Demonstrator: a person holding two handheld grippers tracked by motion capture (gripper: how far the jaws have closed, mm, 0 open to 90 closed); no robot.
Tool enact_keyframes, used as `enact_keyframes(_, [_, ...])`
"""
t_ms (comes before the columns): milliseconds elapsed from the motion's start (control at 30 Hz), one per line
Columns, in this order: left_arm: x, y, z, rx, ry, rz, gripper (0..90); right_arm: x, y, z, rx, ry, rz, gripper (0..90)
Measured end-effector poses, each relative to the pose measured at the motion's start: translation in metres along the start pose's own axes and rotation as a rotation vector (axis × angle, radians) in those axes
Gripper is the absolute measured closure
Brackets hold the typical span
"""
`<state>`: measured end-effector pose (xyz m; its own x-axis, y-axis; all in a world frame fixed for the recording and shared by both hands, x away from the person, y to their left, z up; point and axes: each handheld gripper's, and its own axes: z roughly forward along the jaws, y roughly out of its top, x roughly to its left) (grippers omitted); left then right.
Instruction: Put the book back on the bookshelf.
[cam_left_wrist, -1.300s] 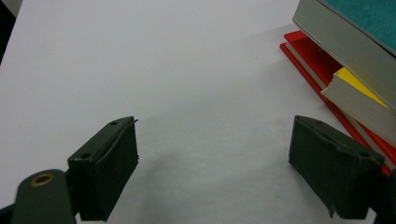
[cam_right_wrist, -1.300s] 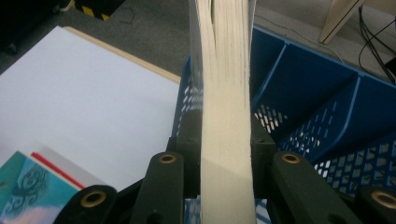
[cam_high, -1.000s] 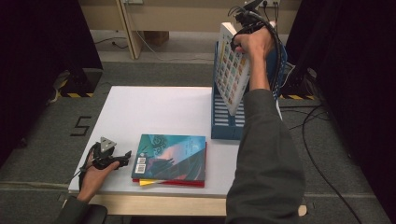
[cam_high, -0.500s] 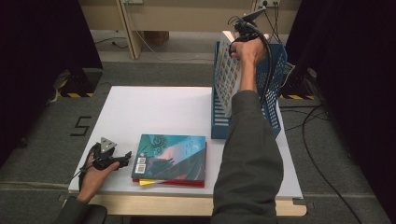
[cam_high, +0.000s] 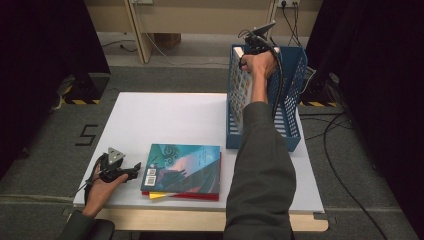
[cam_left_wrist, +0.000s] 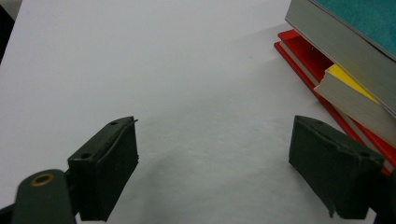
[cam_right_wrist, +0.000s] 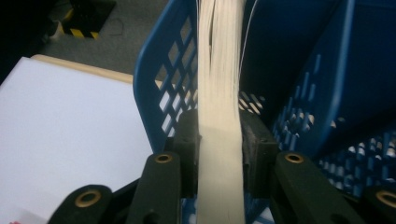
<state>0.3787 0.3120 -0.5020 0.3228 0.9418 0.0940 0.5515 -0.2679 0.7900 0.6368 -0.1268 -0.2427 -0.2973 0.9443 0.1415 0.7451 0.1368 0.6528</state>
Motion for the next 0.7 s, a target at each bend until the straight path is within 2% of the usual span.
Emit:
enact_keyframes(67, [0.0,0.0,0.0,0.002,0.001,0.0,15.1,0.001,0.0,-0.001,0.011,0.029,-0.019,69.1])
enact_keyframes(133, [0.0,0.0,0.0,0.005,0.0,0.002,15.1,0.002,-0.001,-0.006,-0.007,0.046,-0.022,67.9])
enact_keyframes(167, [0.0,0.0,0.0,0.003,0.001,0.001,15.1,0.002,-0.003,-0.013,-0.008,0.077,-0.04,63.9])
enact_keyframes(267, [0.0,0.0,0.0,0.005,0.002,0.003,15.1,0.002,-0.005,-0.02,-0.022,0.097,-0.054,61.8])
enact_keyframes(300, [0.0,0.0,0.0,0.005,0.003,0.005,15.0,0.002,-0.009,-0.025,-0.007,0.108,-0.07,61.3])
enact_keyframes(400, [-0.002,0.0,0.0,0.008,0.006,0.014,15.1,-0.001,-0.02,-0.033,-0.01,0.13,-0.081,57.8])
enact_keyframes(467, [-0.002,0.0,0.001,0.014,0.006,0.02,15.1,-0.002,-0.03,-0.038,-0.002,0.131,-0.106,57.3])
enact_keyframes(567, [-0.002,0.0,0.001,0.015,0.009,0.022,15.1,-0.004,-0.042,-0.043,0.009,0.153,-0.113,58.3])
enact_keyframes(700, [-0.002,0.0,0.001,0.015,0.008,0.019,15.1,-0.004,-0.055,-0.046,0.038,0.168,-0.144,59.3])
